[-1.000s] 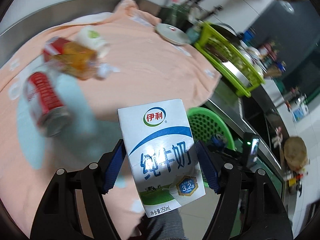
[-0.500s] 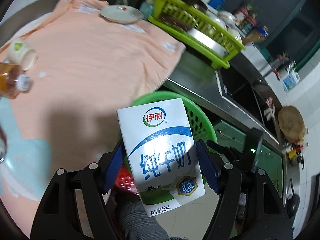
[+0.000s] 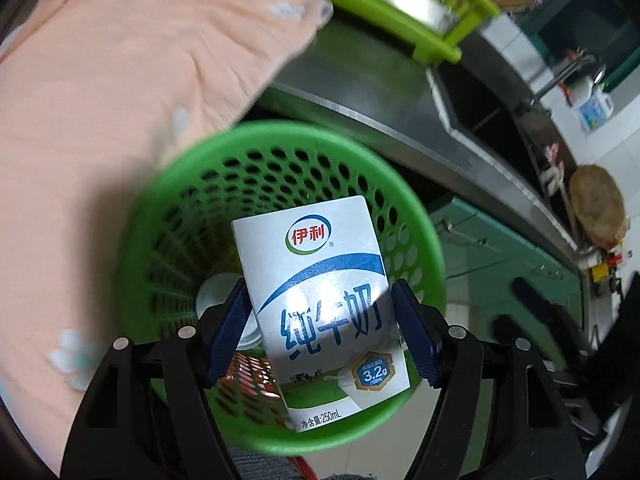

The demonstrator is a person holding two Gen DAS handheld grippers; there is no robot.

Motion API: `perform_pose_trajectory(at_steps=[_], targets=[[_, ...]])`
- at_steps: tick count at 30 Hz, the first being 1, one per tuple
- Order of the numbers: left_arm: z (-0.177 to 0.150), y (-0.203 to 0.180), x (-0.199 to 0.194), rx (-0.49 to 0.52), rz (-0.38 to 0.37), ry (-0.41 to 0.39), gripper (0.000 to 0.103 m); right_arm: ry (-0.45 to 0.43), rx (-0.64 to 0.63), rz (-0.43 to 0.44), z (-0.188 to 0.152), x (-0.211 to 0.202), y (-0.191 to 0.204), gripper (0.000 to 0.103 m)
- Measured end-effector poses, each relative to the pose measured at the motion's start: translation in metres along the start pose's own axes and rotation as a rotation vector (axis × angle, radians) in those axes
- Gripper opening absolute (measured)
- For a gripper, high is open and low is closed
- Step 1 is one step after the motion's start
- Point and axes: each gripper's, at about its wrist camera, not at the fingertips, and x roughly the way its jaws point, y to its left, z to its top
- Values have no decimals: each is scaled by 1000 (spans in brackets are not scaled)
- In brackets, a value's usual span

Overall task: Collect trash
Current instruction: 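Release the milk carton into the green basket with the left gripper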

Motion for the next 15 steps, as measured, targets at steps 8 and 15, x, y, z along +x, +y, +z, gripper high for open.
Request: perform_pose_trajectory(at_steps=[8,15], targets=[[-8,-11,44,26,24,79,71,-15,39,8,-5,-4,-14,75],[-10,-15,39,64,32,67,71,-29,55,12,-4,-9,-16,77]])
